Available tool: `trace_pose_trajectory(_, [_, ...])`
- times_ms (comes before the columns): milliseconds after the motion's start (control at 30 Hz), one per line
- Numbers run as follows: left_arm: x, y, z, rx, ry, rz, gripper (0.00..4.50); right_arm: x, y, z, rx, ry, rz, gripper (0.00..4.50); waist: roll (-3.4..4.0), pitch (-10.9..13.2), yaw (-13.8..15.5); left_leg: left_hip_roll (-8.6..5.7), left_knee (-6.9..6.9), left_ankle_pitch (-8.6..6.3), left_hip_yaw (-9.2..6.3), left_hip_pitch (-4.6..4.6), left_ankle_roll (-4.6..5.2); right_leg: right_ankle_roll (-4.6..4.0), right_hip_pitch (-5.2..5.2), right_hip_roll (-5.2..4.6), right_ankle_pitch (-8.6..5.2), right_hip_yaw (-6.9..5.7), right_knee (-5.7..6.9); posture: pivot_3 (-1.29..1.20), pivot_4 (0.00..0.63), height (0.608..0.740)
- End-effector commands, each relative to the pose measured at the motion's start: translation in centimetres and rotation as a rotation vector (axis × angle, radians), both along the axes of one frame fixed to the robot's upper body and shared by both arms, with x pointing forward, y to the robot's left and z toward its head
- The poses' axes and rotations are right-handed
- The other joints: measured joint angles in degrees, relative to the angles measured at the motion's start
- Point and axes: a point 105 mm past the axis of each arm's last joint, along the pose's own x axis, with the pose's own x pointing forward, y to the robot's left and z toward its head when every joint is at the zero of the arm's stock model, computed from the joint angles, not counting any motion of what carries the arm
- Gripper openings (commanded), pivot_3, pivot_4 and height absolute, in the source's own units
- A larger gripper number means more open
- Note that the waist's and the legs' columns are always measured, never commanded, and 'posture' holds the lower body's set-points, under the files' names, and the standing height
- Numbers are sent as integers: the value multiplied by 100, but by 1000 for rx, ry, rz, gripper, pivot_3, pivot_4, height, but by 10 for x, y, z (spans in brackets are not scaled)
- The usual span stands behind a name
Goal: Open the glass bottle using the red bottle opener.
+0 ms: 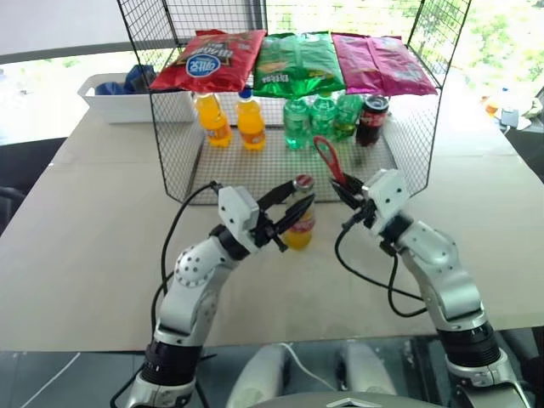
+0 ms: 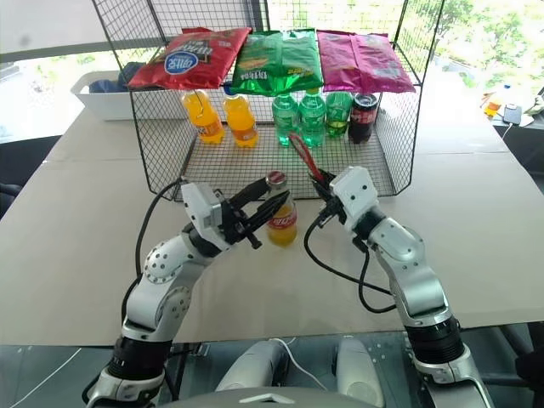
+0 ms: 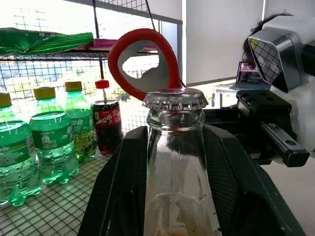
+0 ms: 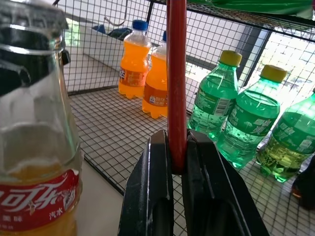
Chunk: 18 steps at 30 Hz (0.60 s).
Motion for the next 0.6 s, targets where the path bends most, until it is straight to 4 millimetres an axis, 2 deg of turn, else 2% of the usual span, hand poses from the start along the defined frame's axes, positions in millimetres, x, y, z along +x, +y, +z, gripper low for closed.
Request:
trace_pose_trajectory(33, [1, 3, -7, 31, 20, 15, 1484, -9, 5, 1, -64, -99, 27, 0, 0, 0, 3, 0, 0, 0, 0, 0, 0, 0, 0, 0, 0, 0, 0, 0, 150, 740])
trace_pose_trajectory(267, [2, 4, -7, 31, 26, 19, 1484, -14, -2, -12, -120, -232, -24, 0, -1, -1, 13, 0, 1, 0, 0, 5, 0, 0, 7, 1, 0, -1, 0, 0, 150, 740])
trace_pose_trajectory(400, [1, 5, -8, 50, 30, 7, 1484, -16, 3, -20, -188, -346, -16, 0, -1, -1, 6, -1, 1, 0, 3, 8, -1, 0, 8, 2, 0, 2, 1, 0, 150, 740])
trace_pose_trajectory(600, [2, 7, -7, 58, 38, -3, 1484, -5, 7, -7, -136, -454, -77, 0, 0, -2, -2, 5, 0, 3, 3, 13, -5, 0, 9, 9, 0, 3, 5, 0, 150, 740])
